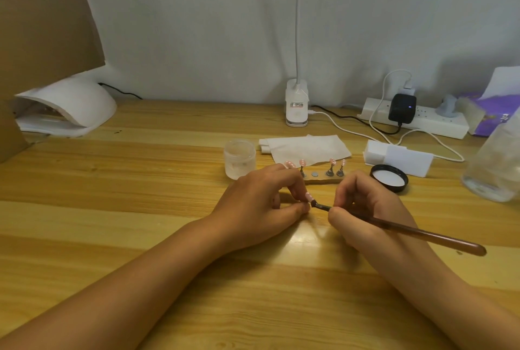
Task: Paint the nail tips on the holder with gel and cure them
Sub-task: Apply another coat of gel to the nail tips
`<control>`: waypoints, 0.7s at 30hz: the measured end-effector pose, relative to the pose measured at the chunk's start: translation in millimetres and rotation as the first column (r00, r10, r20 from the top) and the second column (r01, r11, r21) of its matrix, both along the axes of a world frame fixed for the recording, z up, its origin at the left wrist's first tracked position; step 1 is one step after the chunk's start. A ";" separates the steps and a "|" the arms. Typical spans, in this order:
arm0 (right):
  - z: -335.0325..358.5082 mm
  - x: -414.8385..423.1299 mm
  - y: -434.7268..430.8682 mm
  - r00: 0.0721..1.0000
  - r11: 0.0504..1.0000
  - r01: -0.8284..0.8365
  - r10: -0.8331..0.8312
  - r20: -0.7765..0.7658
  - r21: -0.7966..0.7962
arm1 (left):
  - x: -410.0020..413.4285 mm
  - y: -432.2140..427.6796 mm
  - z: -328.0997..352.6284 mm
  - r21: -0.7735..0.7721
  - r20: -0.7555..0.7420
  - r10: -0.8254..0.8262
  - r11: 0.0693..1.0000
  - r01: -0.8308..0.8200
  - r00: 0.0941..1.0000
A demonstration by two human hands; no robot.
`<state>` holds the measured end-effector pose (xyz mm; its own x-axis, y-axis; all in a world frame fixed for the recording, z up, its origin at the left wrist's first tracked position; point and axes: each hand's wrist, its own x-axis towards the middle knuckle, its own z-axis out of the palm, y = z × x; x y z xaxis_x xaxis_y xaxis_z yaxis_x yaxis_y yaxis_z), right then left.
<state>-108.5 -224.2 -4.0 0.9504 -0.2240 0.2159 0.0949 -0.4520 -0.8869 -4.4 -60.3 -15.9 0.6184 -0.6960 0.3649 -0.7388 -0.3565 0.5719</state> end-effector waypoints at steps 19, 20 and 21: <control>3.8 -4.8 4.1 0.999 0.984 0.009 -0.018 0.050 0.179 | 0.4 0.7 0.0 0.023 0.056 -0.024 0.999 0.023 0.998; 4.0 -4.8 4.2 0.999 0.985 0.008 -0.016 0.046 0.175 | 0.6 0.8 0.0 0.022 0.059 -0.025 0.999 0.024 0.998; 3.8 -4.7 4.2 0.999 0.986 0.007 -0.015 0.044 0.167 | 0.6 1.0 -0.1 0.020 0.063 -0.026 0.999 0.025 0.998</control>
<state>-113.2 -220.0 -0.2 0.9379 -0.2710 0.2166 0.1318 -0.2992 -0.9450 -3.8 -59.4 -16.0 0.5764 -0.7188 0.3887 -0.7822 -0.3476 0.5171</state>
